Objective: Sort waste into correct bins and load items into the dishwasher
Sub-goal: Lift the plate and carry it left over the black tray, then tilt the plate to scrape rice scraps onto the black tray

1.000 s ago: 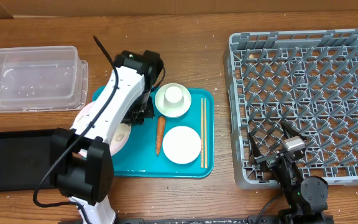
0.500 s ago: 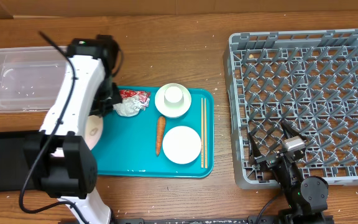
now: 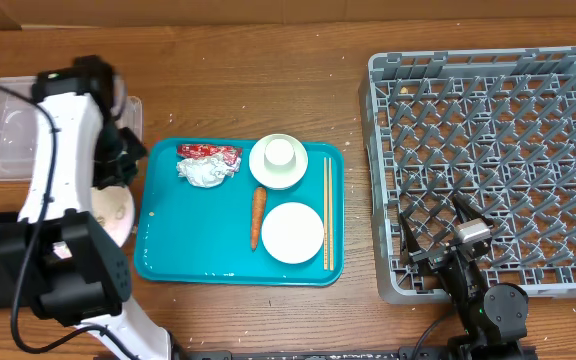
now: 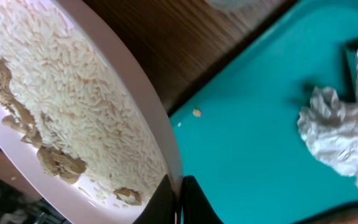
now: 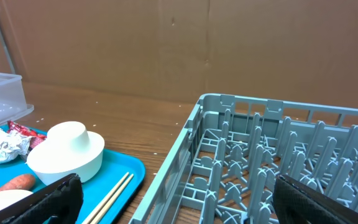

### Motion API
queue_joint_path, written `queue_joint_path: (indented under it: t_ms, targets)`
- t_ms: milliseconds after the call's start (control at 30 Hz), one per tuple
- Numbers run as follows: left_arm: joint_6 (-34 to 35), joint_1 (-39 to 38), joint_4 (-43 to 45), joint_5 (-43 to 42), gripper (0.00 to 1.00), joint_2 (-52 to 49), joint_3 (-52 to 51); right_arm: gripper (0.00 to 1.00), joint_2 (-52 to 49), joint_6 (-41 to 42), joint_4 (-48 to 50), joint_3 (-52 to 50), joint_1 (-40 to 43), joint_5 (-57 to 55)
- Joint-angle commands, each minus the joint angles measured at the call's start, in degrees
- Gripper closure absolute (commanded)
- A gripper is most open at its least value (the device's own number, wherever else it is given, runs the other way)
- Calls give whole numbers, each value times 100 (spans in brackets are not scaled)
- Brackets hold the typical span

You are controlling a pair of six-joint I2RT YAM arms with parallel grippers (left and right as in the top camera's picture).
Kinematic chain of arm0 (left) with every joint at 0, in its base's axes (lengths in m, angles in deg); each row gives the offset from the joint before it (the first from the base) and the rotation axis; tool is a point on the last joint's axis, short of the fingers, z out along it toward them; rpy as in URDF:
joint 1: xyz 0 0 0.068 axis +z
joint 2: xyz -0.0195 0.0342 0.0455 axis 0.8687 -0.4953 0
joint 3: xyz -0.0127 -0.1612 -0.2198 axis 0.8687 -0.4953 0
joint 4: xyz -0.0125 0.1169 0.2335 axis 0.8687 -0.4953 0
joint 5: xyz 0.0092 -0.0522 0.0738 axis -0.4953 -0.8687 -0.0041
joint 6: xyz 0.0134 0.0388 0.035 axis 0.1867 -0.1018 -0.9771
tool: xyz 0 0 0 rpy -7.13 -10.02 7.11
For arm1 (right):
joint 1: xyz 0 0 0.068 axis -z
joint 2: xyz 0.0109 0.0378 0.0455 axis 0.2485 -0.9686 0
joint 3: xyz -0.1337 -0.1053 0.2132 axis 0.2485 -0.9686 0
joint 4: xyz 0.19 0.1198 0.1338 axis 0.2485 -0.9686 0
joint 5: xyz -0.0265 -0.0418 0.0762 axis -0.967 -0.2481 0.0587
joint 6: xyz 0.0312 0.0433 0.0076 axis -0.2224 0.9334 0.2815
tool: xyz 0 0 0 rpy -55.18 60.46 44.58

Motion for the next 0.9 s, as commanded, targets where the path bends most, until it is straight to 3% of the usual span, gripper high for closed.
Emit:
queue_joint_path:
  t_ms: [0, 267, 467, 667, 867]
  targets:
    - [-192, 396, 127, -372, 96, 35, 173, 0, 57, -2, 33, -59, 22, -11]
    - [-352, 1349, 417, -835, 96, 59, 197, 0, 57, -2, 33, -59, 22, -11]
    - [-822, 1878, 824, -1985, 96, 61, 197, 0, 57, -2, 33, -59, 22, -11]
    - [-876, 2225, 970, -2334, 96, 61, 195, 0, 57, -2, 33, -59, 22, -11]
    - [-966, 2614, 920, -3211, 96, 61, 195, 0, 57, -2, 33, -59, 22, -11]
